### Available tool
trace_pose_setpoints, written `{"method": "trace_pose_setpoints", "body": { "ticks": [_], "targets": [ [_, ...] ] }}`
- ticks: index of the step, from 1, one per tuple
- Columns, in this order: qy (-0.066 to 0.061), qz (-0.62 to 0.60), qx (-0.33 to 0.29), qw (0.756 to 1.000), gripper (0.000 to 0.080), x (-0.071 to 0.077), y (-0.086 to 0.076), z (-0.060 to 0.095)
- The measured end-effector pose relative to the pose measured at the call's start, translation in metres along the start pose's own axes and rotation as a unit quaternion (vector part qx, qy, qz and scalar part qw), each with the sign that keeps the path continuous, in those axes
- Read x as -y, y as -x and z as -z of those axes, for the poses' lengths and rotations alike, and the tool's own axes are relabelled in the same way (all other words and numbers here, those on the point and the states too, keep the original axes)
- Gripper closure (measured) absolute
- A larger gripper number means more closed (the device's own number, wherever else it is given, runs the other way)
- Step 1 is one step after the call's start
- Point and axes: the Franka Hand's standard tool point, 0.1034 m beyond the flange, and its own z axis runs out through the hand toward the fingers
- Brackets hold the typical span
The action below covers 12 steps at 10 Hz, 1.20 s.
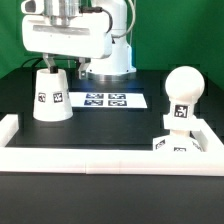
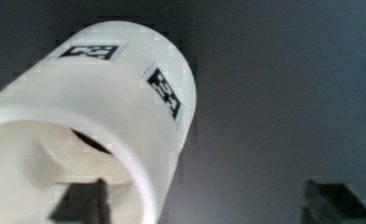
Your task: Assemble lamp
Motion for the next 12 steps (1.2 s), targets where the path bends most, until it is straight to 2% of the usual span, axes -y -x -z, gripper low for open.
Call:
{"method": "trace_pose_setpoints", "body": {
  "ticks": [1,2,3,4,5,10,11,12],
  "targets": [
    [0.000,0.000,0.000,1.000,0.0357,0.000,0.000,0.000],
    [0.000,0.000,0.000,1.000,0.0551,0.000,0.000,0.000],
    [0.000,0.000,0.000,1.000,0.0691,0.000,0.000,0.000],
    [0.000,0.000,0.000,1.000,0.0691,0.000,0.000,0.000],
    [0.000,0.001,-0.001,1.000,0.0752,0.001,0.000,0.000],
    [-0.003,-0.001,0.006,1.000,0.0752,0.004,0.002,0.003],
    [-0.012,-0.013,0.021,1.000,0.0752,0.014,0.007,0.015],
    [-0.024,-0.034,0.032,0.999,0.0753,0.028,0.011,0.033]
  ]
}}
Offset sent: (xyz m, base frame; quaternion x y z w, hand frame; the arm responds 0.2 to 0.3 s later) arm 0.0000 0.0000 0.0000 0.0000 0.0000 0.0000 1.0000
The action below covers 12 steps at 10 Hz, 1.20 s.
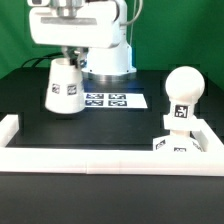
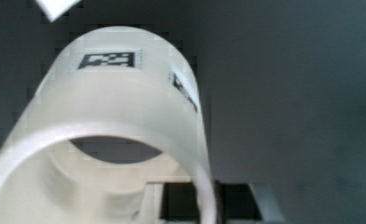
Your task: Assemble lamp
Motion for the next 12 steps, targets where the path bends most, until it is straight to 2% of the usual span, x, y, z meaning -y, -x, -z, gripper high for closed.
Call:
{"method": "trace_pose_setpoints", "body": {
  "ticks": [1,2,3,4,5,6,10,11,12],
  "targets": [
    [-0.006,-0.014,0.001,1.000,0.0753,0.009,0.002,0.014],
    [-0.008,-0.025,0.002,1.000,0.0753,0.016,0.000,0.018],
    [-0.001,-0.049,0.008,0.999,0.0753,0.028,0.000,0.029],
    [-0.010,-0.060,0.005,0.998,0.0753,0.044,0.001,0.043],
    [-0.013,-0.070,0.001,0.997,0.0753,0.056,0.001,0.049],
    [-0.008,-0.063,0.000,0.998,0.0753,0.060,0.002,0.047],
    [-0.008,-0.065,0.002,0.998,0.0753,0.057,0.001,0.047],
    [-0.010,-0.063,0.003,0.998,0.0753,0.062,0.000,0.053],
    [-0.013,-0.067,0.007,0.998,0.0753,0.074,-0.001,0.064]
  ]
}}
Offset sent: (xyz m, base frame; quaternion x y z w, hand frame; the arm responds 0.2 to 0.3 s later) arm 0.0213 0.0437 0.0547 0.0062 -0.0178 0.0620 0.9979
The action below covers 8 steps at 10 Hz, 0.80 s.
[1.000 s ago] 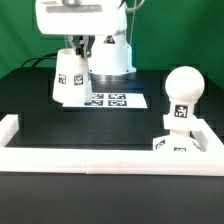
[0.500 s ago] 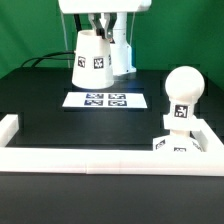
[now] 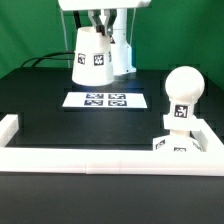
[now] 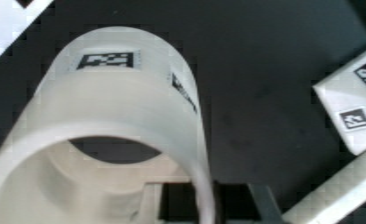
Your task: Assemble lamp
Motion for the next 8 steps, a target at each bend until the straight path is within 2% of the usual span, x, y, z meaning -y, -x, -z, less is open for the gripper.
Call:
{"method": "trace_pose_setpoints", "body": {
  "ticks": [2,4,7,8],
  "targets": [
    [-0.011,-0.003,-0.002,1.000,0.0753,0.038,0.000,0.029],
    [-0.020,-0.024,-0.012,0.999,0.0753,0.075,0.001,0.046],
    [-0.027,-0.050,-0.025,0.998,0.0753,0.127,-0.005,0.054],
    [-0.029,-0.051,-0.028,0.998,0.0753,0.139,-0.010,0.055]
  ]
}}
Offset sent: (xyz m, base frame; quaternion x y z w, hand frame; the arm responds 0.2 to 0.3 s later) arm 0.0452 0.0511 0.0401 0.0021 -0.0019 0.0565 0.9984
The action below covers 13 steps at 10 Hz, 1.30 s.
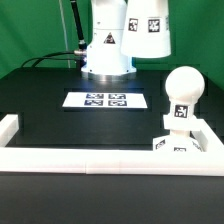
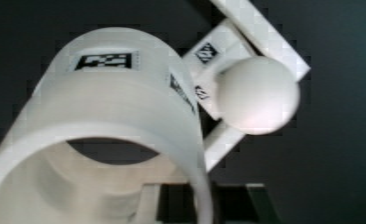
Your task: Assemble lamp
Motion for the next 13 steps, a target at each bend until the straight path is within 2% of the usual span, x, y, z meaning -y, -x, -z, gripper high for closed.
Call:
{"method": "trace_pose_setpoints", "body": {
  "ticks": [2,4,8,13],
  "targets": [
    [-0.004,0.000,-0.008,1.000,0.0753,0.017,-0.009,0.000],
    [-0.006,-0.010,-0.012,1.000,0.0753,0.028,-0.010,-0.001],
    [0.008,-0.003,-0.011,1.000,0.0753,0.046,-0.007,-0.029],
    [0.013,0.009,-0.005,1.000,0.0753,0.042,-0.006,-0.037]
  ]
}}
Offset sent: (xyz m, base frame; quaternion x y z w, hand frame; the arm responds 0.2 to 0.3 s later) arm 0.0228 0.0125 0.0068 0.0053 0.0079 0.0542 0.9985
